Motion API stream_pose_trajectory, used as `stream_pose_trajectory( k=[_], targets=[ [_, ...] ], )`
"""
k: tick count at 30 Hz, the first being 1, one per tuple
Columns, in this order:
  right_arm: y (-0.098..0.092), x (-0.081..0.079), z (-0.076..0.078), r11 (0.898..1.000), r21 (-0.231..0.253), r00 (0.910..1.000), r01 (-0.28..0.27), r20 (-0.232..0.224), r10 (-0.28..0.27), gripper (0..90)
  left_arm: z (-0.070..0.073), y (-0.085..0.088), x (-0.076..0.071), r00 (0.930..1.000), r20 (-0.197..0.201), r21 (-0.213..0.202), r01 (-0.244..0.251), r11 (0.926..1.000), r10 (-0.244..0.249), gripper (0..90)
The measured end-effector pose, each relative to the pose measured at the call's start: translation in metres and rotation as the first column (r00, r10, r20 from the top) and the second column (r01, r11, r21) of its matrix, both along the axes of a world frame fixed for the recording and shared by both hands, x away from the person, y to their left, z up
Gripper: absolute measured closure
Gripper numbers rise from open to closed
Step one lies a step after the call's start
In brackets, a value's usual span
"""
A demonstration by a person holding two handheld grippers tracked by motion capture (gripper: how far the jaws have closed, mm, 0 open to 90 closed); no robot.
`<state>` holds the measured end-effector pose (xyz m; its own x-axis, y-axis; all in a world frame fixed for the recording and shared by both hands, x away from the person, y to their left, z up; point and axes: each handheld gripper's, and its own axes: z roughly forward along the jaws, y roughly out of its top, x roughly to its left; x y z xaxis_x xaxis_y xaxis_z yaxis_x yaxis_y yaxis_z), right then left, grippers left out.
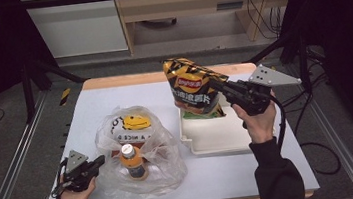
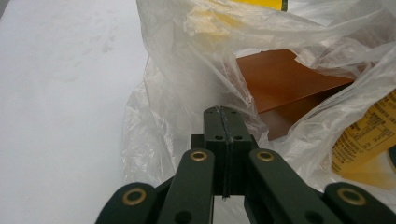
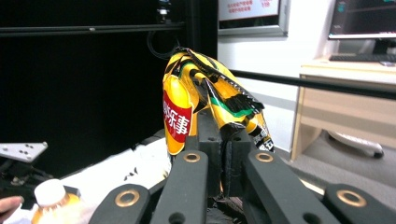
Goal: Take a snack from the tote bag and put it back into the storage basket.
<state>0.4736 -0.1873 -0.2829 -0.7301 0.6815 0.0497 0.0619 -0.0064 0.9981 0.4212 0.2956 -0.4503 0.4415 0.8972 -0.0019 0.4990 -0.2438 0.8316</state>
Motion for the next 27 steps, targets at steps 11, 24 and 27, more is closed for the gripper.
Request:
stream_pose_trajectory(
  k=[11,24,27],
  targets=[
    [-0.048,-0.009,-0.036,0.998,0.002,0.9967,0.067,-0.047,-0.067,88.8,0.000,-0.002,0.000,1.0000,0.005,-0.002,-0.004,1.0000,0.004,90.0],
    [-0.094,-0.014,-0.066,0.990,0.033,0.9865,0.137,-0.095,-0.134,88.8,0.000,-0.004,0.000,0.9999,0.009,-0.001,-0.008,1.0000,0.008,90.0],
    [-0.100,-0.012,-0.068,0.989,0.035,0.9853,0.143,-0.099,-0.139,88.8,0.000,-0.005,0.000,0.9999,0.013,0.000,-0.003,1.0000,0.003,90.0]
  ],
)
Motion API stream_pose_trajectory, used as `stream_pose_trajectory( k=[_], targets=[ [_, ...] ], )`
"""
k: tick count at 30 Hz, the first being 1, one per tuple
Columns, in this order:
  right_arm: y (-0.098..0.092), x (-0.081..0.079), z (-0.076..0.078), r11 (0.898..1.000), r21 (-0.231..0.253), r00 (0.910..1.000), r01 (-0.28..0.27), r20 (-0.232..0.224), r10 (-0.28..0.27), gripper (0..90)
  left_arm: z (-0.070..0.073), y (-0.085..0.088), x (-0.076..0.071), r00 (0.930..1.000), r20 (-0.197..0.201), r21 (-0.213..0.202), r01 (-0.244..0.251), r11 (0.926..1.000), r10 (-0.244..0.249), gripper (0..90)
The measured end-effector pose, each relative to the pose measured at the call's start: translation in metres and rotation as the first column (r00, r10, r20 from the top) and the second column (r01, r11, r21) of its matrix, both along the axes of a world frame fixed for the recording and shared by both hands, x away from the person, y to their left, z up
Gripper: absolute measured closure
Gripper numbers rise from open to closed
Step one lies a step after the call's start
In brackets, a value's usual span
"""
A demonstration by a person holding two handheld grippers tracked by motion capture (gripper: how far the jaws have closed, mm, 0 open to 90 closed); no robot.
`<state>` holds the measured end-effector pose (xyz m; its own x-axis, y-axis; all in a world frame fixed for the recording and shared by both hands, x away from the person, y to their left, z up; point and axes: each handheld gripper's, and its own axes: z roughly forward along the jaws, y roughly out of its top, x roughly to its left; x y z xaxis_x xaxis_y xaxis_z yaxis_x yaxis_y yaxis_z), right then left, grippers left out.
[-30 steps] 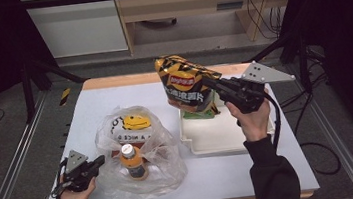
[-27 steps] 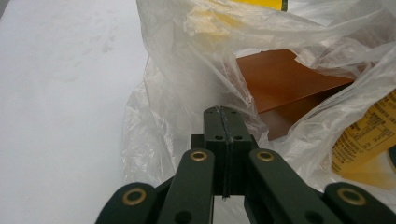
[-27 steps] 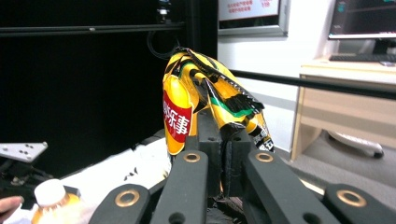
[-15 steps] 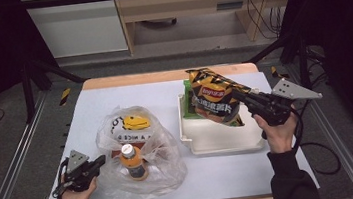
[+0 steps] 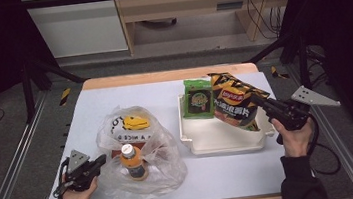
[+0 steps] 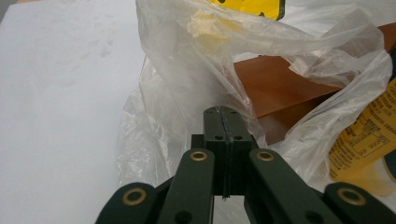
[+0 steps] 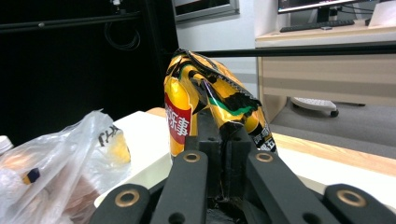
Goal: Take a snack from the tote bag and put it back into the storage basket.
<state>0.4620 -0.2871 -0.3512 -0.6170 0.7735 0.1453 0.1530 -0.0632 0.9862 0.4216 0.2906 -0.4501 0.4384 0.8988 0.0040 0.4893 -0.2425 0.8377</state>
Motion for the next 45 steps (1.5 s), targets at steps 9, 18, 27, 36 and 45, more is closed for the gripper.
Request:
stream_pose_trajectory(
  k=[9,18,27,36,45],
  targets=[
    [-0.005,0.022,-0.019,0.999,-0.016,0.9967,0.036,-0.072,-0.037,88.7,0.001,0.001,0.000,1.0000,0.002,0.003,0.006,1.0000,-0.006,90.0],
    [-0.005,0.042,-0.034,0.997,-0.033,0.9887,0.064,-0.134,-0.068,87.9,0.001,0.000,0.000,1.0000,0.002,0.007,0.004,1.0000,-0.004,90.0],
    [-0.011,0.052,-0.036,0.978,-0.086,0.9706,0.191,-0.132,-0.201,79.2,0.000,0.000,0.000,1.0000,-0.002,0.011,0.005,0.9999,-0.005,90.0],
    [-0.012,0.068,-0.037,0.932,-0.154,0.9317,0.327,-0.113,-0.345,58.7,-0.001,-0.001,0.000,1.0000,-0.005,0.011,0.008,0.9999,-0.008,90.0],
    [-0.009,0.049,-0.035,0.908,-0.154,0.9068,0.390,-0.106,-0.408,28.0,-0.002,-0.001,0.001,0.9999,-0.007,0.010,0.007,0.9999,-0.007,90.0]
  ],
)
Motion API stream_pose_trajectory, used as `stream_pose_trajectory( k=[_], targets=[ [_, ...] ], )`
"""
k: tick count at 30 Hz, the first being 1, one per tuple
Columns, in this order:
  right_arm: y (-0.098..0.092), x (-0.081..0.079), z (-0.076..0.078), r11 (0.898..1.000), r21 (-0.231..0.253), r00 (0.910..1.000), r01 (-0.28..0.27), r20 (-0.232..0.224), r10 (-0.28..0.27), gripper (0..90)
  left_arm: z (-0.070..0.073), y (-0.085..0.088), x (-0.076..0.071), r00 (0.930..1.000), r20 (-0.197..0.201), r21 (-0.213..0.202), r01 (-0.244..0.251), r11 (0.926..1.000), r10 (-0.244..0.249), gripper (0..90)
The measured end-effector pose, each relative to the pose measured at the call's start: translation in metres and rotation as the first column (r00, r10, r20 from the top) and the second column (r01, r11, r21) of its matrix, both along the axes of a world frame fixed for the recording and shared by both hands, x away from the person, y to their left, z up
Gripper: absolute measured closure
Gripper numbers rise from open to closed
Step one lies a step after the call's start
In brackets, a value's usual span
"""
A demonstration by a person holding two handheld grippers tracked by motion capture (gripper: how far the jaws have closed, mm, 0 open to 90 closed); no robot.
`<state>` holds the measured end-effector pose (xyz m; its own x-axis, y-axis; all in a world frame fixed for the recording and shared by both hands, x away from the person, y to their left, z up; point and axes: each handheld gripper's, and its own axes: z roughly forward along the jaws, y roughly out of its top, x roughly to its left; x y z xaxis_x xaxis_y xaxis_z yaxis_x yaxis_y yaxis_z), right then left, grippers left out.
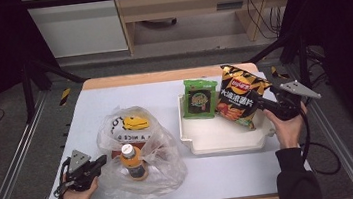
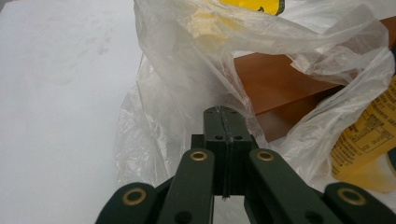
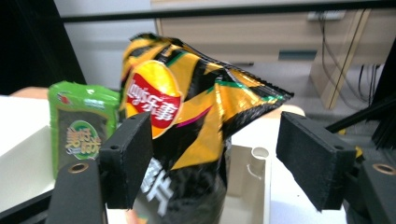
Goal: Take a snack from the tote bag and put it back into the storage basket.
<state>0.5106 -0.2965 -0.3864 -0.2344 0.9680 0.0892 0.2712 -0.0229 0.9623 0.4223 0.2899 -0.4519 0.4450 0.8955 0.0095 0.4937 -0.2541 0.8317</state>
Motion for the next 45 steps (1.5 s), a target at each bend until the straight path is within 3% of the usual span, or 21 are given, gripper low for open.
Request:
stream_pose_trajectory(
  k=[3,9,16,20,24,29,33,35,38,40,45],
  targets=[
    [0.004,-0.012,-0.003,1.000,-0.008,0.9999,0.000,-0.014,0.000,28.0,0.000,0.000,0.000,1.0000,0.001,0.001,-0.001,1.0000,0.001,90.0],
    [0.014,-0.021,-0.014,0.999,-0.026,0.9956,-0.024,-0.091,0.022,41.8,0.000,0.001,0.000,1.0000,0.001,0.001,-0.003,1.0000,0.003,90.0],
    [0.023,-0.002,-0.019,0.996,-0.084,0.9848,0.008,-0.172,-0.022,61.3,0.000,0.002,0.000,1.0000,0.000,0.001,-0.006,1.0000,0.006,90.0],
    [0.021,0.008,-0.014,0.993,-0.121,0.9813,0.016,-0.188,-0.039,71.4,0.000,0.002,0.000,1.0000,0.000,0.000,-0.005,1.0000,0.005,90.0],
    [0.016,0.018,-0.009,0.991,-0.131,0.9797,0.021,-0.195,-0.047,75.5,-0.001,0.002,0.000,1.0000,0.001,0.003,-0.004,1.0000,0.004,90.0],
    [0.012,0.026,-0.007,0.991,-0.126,0.9803,0.038,-0.188,-0.061,73.8,-0.001,0.002,0.000,1.0000,-0.006,0.009,0.001,1.0000,-0.001,90.0],
    [0.015,0.034,-0.011,0.986,-0.166,0.9741,0.022,-0.218,-0.058,65.4,0.000,0.002,-0.001,1.0000,-0.006,0.008,0.003,1.0000,-0.003,90.0],
    [0.014,0.034,-0.013,0.988,-0.152,0.9752,0.018,-0.216,-0.050,56.5,-0.001,0.002,-0.001,1.0000,-0.004,0.007,0.002,1.0000,-0.002,90.0],
    [0.013,0.027,-0.011,0.993,-0.115,0.9811,0.028,-0.187,-0.049,50.0,-0.001,0.002,-0.001,1.0000,-0.001,0.005,0.000,1.0000,0.000,90.0],
    [0.014,0.020,-0.011,0.995,-0.099,0.9830,0.032,-0.177,-0.049,49.6,-0.001,0.002,-0.001,1.0000,-0.002,0.001,-0.002,1.0000,0.002,90.0],
    [0.023,0.009,-0.012,0.993,-0.113,0.9844,0.028,-0.170,-0.047,56.2,0.000,0.002,-0.001,1.0000,-0.001,0.001,-0.002,1.0000,0.002,90.0]
  ],
)
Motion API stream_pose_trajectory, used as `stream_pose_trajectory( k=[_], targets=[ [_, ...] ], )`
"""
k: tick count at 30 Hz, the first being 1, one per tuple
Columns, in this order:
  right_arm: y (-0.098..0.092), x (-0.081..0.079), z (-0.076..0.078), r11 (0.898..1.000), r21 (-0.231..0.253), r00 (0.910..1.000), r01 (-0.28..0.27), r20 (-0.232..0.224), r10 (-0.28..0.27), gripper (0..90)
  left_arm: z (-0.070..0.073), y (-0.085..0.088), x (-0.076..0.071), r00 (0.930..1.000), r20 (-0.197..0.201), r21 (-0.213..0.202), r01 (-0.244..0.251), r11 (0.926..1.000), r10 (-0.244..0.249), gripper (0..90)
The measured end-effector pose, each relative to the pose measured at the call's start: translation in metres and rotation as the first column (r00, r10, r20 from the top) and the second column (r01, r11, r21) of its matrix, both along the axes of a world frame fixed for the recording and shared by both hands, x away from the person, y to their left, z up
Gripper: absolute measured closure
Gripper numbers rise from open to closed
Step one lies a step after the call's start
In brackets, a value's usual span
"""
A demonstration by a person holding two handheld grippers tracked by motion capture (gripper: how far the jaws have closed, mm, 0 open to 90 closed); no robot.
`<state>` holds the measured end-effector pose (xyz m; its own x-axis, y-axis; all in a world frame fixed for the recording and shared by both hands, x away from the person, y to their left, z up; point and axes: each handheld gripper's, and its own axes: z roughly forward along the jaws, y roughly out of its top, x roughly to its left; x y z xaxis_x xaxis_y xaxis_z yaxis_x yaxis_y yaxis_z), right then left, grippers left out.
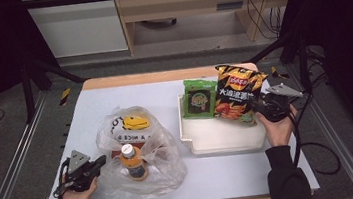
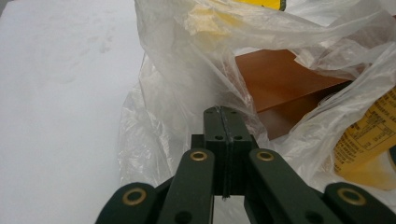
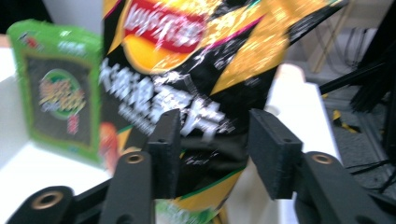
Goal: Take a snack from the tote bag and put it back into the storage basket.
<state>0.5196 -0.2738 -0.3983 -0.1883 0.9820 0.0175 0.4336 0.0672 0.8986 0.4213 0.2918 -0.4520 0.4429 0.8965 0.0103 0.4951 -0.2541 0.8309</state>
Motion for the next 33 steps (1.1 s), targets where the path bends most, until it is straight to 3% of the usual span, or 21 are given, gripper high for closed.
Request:
stream_pose_trajectory(
  k=[3,7,12,21,27,30,33],
  targets=[
    [0.007,-0.004,-0.004,0.999,0.018,0.9986,-0.047,-0.025,0.048,64.3,0.000,0.000,0.000,1.0000,0.002,-0.001,-0.001,1.0000,0.001,90.0],
    [0.023,-0.008,-0.011,0.994,-0.002,0.9918,-0.110,-0.066,0.110,75.3,0.000,0.000,0.000,1.0000,0.002,0.002,0.002,1.0000,-0.002,90.0],
    [0.035,-0.003,-0.028,0.993,-0.060,0.9831,-0.104,-0.157,0.094,78.9,0.000,0.001,0.000,1.0000,0.001,0.001,0.001,1.0000,-0.001,90.0],
    [0.029,0.001,-0.029,0.989,-0.146,0.9854,-0.030,-0.170,0.005,81.9,0.001,0.002,-0.001,1.0000,0.002,-0.002,-0.001,1.0000,0.001,90.0],
    [0.021,0.001,-0.027,0.988,-0.152,0.9868,-0.016,-0.162,-0.009,80.5,0.000,0.001,0.000,1.0000,0.001,0.001,0.001,1.0000,-0.001,90.0],
    [0.018,0.000,-0.027,0.991,-0.132,0.9883,-0.011,-0.152,-0.009,78.5,0.002,0.002,-0.001,0.9999,0.010,-0.009,0.005,0.9999,-0.005,89.9],
    [0.016,-0.009,-0.023,0.996,-0.079,0.9936,-0.030,-0.111,0.022,75.6,0.005,0.004,-0.002,0.9997,0.025,-0.030,0.007,0.9995,-0.006,87.4]
  ],
)
